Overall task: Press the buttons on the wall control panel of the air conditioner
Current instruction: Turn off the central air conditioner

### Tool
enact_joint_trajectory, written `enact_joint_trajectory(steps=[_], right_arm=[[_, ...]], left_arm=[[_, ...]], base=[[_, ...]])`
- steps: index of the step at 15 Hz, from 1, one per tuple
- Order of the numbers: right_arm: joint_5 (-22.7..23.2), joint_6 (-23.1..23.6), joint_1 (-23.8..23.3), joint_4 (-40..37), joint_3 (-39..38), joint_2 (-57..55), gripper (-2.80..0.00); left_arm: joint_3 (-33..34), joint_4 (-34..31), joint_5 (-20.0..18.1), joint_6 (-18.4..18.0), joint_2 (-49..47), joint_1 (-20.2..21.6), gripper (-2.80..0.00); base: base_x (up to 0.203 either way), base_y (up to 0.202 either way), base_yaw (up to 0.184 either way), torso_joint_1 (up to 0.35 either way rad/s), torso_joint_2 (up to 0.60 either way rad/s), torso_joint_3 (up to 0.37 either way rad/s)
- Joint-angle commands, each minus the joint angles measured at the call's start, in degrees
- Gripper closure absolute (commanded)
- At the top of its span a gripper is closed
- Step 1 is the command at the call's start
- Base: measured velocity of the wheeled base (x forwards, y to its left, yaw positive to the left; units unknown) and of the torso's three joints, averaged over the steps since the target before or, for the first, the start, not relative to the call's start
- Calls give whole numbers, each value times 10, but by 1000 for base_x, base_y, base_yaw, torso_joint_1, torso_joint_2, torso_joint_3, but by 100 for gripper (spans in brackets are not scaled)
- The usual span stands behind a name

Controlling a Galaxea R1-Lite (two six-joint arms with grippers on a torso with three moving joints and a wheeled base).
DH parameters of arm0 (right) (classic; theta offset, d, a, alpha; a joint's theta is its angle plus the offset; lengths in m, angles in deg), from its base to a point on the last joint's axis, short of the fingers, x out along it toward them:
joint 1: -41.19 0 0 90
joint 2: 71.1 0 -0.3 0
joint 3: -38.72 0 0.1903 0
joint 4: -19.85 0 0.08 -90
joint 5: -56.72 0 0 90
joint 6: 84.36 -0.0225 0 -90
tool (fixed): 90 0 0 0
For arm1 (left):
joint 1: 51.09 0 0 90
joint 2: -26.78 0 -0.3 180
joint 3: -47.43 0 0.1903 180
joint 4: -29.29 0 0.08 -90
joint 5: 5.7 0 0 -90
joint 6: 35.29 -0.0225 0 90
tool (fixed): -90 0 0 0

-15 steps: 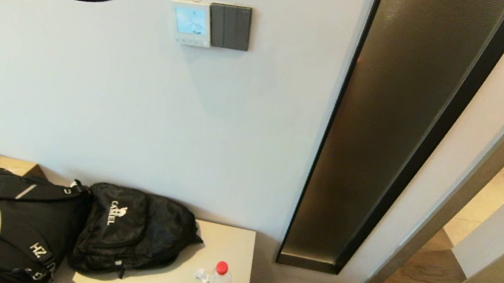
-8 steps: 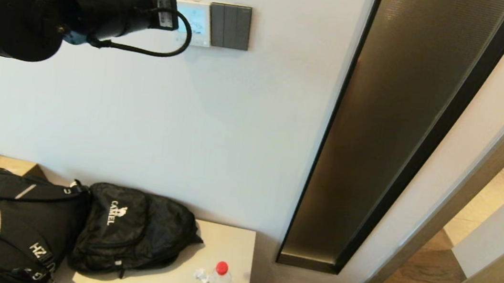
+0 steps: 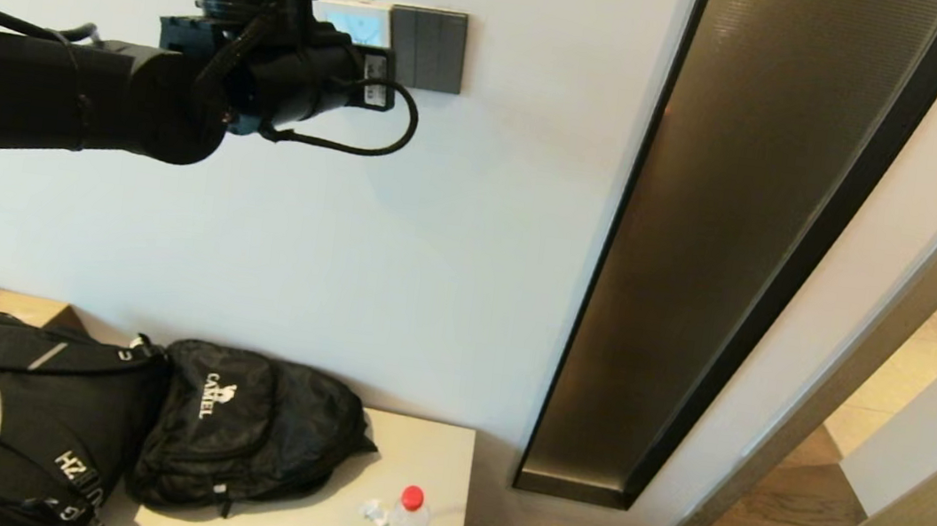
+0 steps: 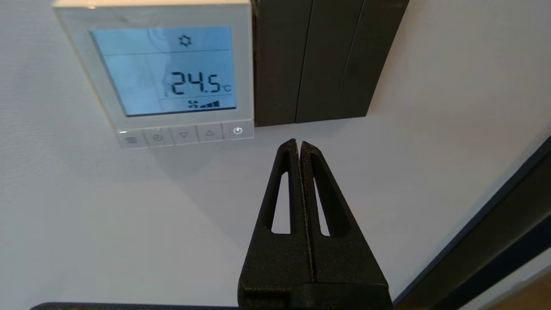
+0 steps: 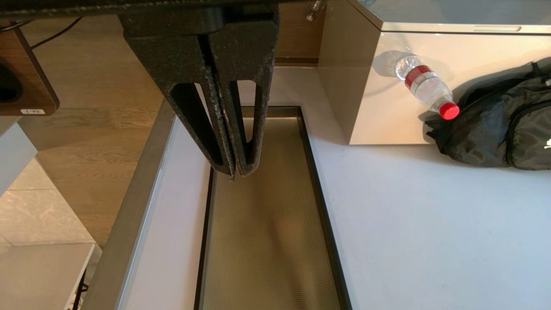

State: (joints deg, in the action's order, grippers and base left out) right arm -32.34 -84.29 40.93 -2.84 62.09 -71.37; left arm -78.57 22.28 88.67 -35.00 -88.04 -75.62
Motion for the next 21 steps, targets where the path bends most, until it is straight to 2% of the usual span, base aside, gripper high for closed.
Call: enact_joint_trajectory(steps=[1, 9, 21], right_arm=[[0, 0, 0, 0, -1, 0, 0], [0, 0, 0, -1, -1, 0, 0], [0, 0, 0, -1, -1, 0, 0]], left_arm=[[-5, 6, 8, 0, -25, -2, 0], [-70, 1, 14, -2, -76, -1, 0], [-77, 6, 28, -4, -89, 7, 0]], base=[[0, 0, 0, 0, 0, 0], [0, 0, 0, 0, 0, 0], [0, 0, 0, 0, 0, 0]])
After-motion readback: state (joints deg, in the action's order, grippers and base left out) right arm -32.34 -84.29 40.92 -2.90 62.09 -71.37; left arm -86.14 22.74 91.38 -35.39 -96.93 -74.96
